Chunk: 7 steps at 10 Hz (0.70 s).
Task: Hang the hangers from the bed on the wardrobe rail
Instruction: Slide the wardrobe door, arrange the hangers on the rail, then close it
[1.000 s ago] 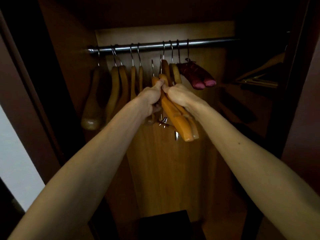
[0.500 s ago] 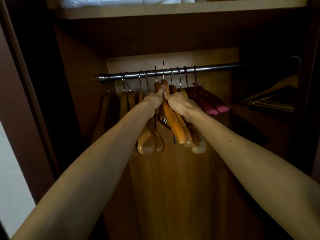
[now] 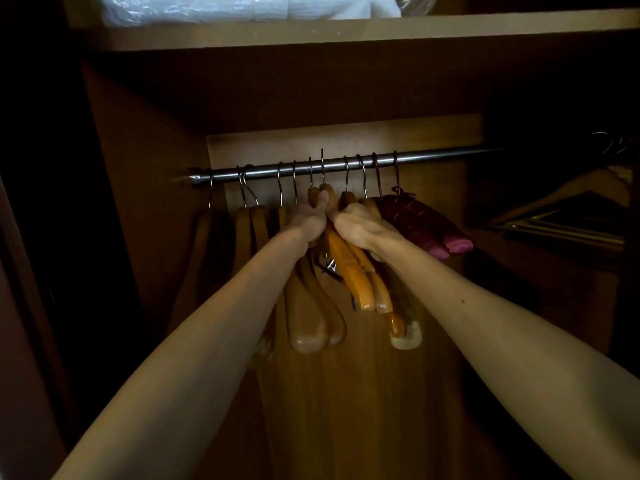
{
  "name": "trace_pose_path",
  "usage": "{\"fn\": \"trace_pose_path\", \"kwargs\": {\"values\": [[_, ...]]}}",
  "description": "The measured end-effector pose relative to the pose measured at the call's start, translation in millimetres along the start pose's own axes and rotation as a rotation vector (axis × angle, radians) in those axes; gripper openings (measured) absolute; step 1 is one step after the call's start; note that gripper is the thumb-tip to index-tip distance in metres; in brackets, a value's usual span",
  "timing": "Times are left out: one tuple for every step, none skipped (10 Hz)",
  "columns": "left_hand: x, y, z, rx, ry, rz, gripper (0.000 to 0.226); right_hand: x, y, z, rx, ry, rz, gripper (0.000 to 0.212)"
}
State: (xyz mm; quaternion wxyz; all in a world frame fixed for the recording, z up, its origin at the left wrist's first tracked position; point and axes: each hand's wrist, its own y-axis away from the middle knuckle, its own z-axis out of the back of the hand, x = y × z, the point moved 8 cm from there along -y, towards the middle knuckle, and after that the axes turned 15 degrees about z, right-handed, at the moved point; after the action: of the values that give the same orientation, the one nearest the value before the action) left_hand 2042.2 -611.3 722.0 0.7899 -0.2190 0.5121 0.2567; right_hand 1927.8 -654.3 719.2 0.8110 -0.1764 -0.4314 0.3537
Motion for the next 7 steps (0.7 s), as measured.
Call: {"fn": "trace_pose_path", "kwargs": {"values": [[3.3,-2.9,-2.0,-0.037,-0.086,-0.035,0.05,11.8,19.5,3.0,0.081,-0.003,-0.044,0.047],[5.0,-1.6,-2.2,-0.061,-0.156,-0.066,0.052,6.0,21.0,4.1,0.104,0.054,-0.003,0.041],[4.3,3.8,1.8,-0.102,-0.231,-0.135,0.048,7.0,23.5,2.3,0.064,0.085,0.053,0.041],[5.3,7.4,6.5,-0.115,-0.291,-0.178,0.045,2.8,29.3,-1.0,0.05,0.181,0.103,0.037],[6.0,12.9,10.4,-0.105,-0.363,-0.189,0.044,2.9,39.6,-2.8,0.069,0.234,0.123,0.028],[6.8,18.5,12.6,-0.085,-0.395,-0.184,0.039,1.6,44.4,-1.8,0.077,0.224,0.143,0.019],[8.1,33.0,14.4,-0.069,-0.418,-0.188,0.037,1.4,51.6,2.2,0.043,0.232,0.147,0.016]]}}
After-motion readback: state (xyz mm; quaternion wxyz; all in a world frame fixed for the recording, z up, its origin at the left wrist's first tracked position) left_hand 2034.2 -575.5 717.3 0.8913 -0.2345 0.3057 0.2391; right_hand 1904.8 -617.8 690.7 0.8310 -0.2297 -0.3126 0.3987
